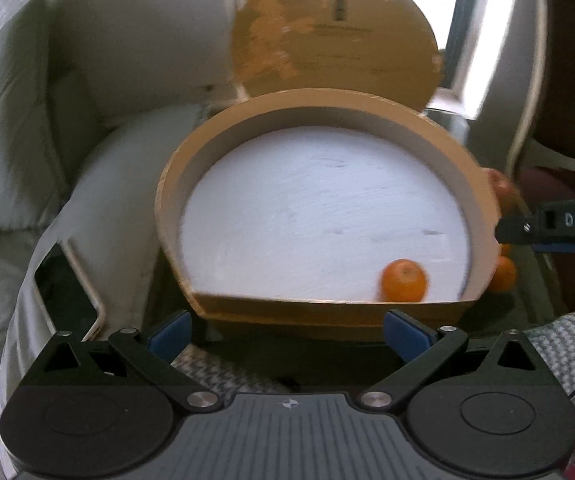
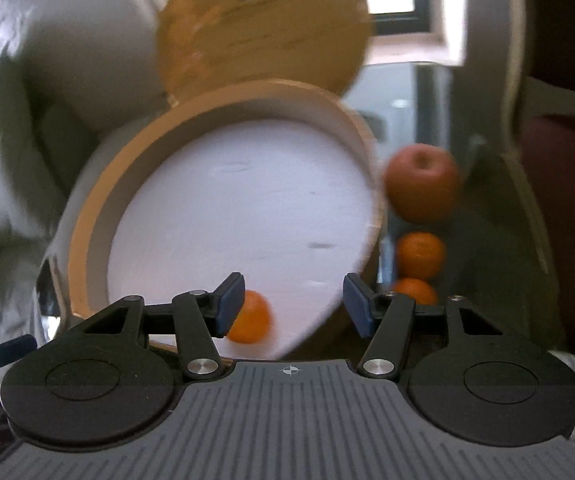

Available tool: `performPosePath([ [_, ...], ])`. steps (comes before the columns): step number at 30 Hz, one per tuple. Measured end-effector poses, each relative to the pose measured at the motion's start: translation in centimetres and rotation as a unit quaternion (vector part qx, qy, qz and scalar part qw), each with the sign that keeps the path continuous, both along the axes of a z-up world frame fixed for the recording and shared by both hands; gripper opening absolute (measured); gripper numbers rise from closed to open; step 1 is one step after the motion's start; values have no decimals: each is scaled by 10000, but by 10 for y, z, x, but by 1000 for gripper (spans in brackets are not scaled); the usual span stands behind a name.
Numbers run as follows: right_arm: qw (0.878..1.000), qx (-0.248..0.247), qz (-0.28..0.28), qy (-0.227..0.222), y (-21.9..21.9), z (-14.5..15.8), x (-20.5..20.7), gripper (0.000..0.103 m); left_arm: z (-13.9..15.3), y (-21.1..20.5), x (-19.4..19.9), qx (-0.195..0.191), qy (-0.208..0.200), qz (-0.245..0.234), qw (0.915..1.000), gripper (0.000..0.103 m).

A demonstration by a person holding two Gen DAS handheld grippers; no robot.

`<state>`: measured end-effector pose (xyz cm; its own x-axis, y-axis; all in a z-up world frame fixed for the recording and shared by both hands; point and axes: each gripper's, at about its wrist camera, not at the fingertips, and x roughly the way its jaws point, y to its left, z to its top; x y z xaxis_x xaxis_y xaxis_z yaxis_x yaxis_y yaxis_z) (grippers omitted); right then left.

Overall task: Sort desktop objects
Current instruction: 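Return the right gripper to the remaining mandarins beside the box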

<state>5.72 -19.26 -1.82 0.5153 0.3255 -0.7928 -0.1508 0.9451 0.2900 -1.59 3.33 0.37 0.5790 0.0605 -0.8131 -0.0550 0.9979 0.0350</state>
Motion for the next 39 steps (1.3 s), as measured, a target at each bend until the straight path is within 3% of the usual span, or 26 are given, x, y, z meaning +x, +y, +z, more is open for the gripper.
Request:
performPosePath([
  [6,9985,-45,-521,138,-47,-11,-19,61,2,-42,5,133,8,-782,9969,102],
  [11,9972,1,-697,272,-65,-29,-26,61,-6,-64,8,343,158,-1059,9937,102],
  [39,9978,-33,-566,352,-55,-88,21,60,-26,-67,29,579,579,-912,9925,102],
])
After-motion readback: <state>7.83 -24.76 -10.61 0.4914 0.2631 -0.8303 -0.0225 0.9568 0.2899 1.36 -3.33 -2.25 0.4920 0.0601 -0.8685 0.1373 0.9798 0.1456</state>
